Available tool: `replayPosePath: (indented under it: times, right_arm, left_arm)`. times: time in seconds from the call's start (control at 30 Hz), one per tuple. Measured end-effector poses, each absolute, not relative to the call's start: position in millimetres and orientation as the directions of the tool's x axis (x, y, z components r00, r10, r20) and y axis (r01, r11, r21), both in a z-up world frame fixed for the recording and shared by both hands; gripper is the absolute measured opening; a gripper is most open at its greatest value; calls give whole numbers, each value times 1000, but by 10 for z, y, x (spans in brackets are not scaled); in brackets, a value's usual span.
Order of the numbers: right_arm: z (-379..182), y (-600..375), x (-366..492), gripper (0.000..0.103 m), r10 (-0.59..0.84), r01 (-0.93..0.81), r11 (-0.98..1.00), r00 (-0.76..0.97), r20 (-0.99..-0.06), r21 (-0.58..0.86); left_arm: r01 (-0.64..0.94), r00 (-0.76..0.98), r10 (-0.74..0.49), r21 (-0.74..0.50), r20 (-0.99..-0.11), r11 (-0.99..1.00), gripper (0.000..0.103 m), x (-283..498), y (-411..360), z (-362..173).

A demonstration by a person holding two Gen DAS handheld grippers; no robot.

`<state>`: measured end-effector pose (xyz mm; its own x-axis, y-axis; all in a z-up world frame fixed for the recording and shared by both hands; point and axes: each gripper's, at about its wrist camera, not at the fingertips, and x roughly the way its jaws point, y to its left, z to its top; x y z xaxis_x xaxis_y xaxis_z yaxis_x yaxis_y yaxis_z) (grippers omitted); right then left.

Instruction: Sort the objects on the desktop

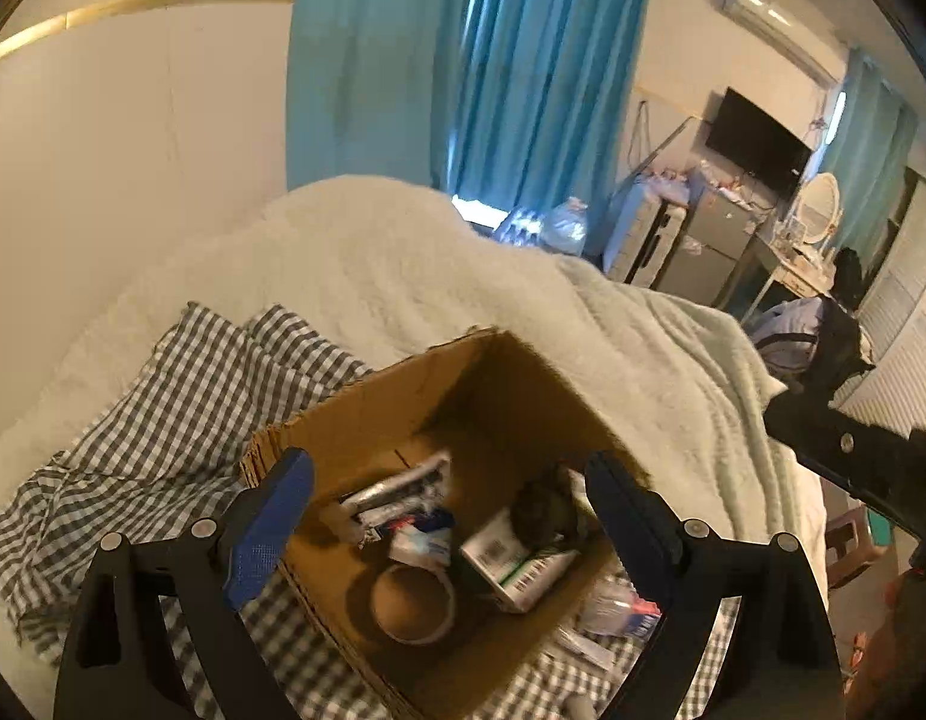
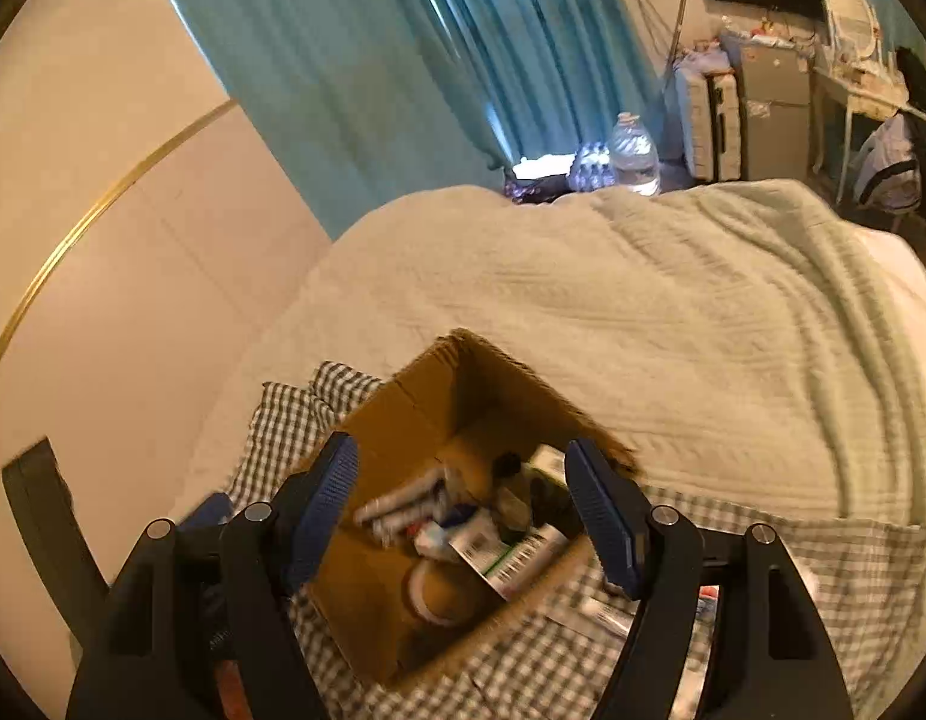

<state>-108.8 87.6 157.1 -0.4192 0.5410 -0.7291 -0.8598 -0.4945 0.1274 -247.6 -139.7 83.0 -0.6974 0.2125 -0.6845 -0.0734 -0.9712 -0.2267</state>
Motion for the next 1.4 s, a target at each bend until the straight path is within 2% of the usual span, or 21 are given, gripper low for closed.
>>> replayPosePath:
  times: [0.2,0.37,0.53,0.7,0.87,0.9,1.0,1.03,1.1,1.17,1.27,1.37,1.4]
  right_arm:
    - [1744,416,-383,71,598,-887,-460,-332,-729,26]
    - [1534,181,216,71,596,-920,-392,-274,-755,24]
    - [882,-9,878,71,550,-952,-302,-215,-807,48]
    - [177,-270,1354,71,483,-965,-263,-136,-865,5]
    - [-511,-558,1469,71,376,-961,-275,-120,-919,13]
    - [-649,-594,1455,71,359,-960,-278,-119,-926,15]
    - [-959,-666,1423,71,333,-960,-279,-99,-938,2]
    - [-1047,-675,1422,70,326,-961,-278,-97,-940,2]
    - [-1172,-659,1380,58,297,-959,-284,-95,-950,7]
    - [-1239,-634,1341,36,274,-956,-293,-88,-958,4]
    - [-1221,-619,1339,21,290,-954,-299,-69,-955,-22]
    - [-1057,-606,1405,17,331,-962,-274,-77,-940,-18]
    - [-967,-609,1429,16,359,-963,-269,-67,-931,-34]
  left_arm:
    - [-131,-701,257,-234,-665,-963,101,-1933,-1095,1043]
    - [-130,-682,230,-194,-695,-972,102,-1608,-788,844]
    - [-91,-619,249,-247,-745,-965,102,-1221,-560,54]
    - [-117,-533,225,-193,-815,-974,102,-831,-217,-713]
    - [-115,-425,214,-181,-880,-977,100,-553,-8,-1433]
    - [-107,-414,218,-190,-884,-976,96,-509,11,-1534]
    - [-100,-385,227,-204,-894,-974,95,-486,51,-1685]
    - [-103,-385,226,-202,-895,-974,95,-495,57,-1686]
    - [-112,-404,229,-201,-885,-973,95,-517,70,-1658]
    - [-124,-410,261,-230,-874,-965,95,-540,88,-1618]
    - [-152,-418,274,-231,-866,-961,91,-565,192,-1599]
    - [-199,-393,274,-209,-878,-957,71,-597,329,-1636]
    - [-213,-371,266,-197,-890,-957,57,-611,391,-1681]
